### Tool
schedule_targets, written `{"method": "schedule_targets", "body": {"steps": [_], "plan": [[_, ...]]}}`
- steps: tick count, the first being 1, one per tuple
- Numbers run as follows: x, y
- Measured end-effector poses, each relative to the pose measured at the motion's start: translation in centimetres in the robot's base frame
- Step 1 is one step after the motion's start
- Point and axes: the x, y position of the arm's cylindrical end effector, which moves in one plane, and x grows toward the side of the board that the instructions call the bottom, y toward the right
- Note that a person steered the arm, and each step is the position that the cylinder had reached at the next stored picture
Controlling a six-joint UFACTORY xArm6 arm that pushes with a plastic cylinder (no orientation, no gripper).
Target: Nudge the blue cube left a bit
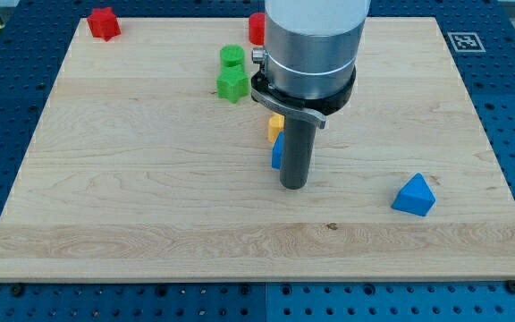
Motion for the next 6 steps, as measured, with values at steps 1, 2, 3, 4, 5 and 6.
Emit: {"method": "schedule_targets", "body": {"steps": [1,2,3,4,5,6], "plan": [[0.0,0.0],[-0.2,0.4],[-0.2,2.4],[-0.6,3.4],[-0.6,3.3],[-0.6,2.5]]}}
